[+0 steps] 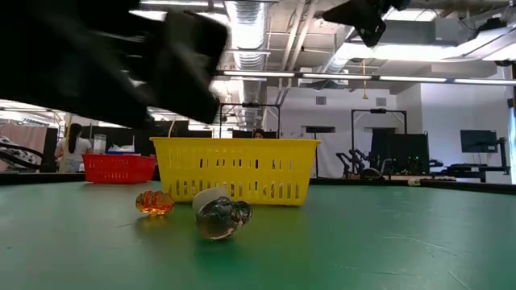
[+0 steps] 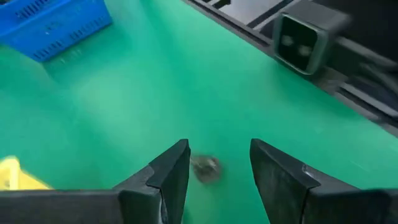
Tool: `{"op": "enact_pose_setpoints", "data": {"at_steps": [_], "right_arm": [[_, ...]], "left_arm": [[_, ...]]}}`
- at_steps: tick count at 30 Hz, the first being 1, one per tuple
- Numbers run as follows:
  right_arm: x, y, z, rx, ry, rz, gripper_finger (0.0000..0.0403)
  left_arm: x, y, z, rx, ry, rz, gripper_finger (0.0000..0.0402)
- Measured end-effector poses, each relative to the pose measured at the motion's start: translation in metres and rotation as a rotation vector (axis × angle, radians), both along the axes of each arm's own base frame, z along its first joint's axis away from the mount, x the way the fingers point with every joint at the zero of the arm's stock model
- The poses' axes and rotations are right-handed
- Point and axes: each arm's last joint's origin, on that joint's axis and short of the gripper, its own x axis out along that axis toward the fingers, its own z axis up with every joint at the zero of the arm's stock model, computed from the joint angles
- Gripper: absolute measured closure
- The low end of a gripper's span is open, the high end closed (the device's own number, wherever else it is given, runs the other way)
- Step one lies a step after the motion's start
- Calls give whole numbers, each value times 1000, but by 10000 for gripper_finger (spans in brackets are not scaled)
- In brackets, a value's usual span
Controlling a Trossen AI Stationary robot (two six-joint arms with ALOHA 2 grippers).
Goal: Sort Halloween decoration
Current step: Put the white skull toy into the yellow bin
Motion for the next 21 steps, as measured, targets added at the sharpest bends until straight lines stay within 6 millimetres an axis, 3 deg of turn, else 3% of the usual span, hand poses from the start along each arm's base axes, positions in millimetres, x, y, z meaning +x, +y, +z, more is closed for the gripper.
{"op": "enact_pose_setpoints", "data": {"at_steps": [8, 14, 21], "right_arm": [[0, 3, 2, -23, -19, 17, 163], [1, -2, 2, -37, -24, 1, 163], [2, -7, 2, -50, -21, -18, 163]], "left_arm": [[35, 18, 8, 119, 196, 64, 242], [39, 34, 6, 145, 283, 20, 242], [42, 37, -5, 181, 308, -40, 242]]}}
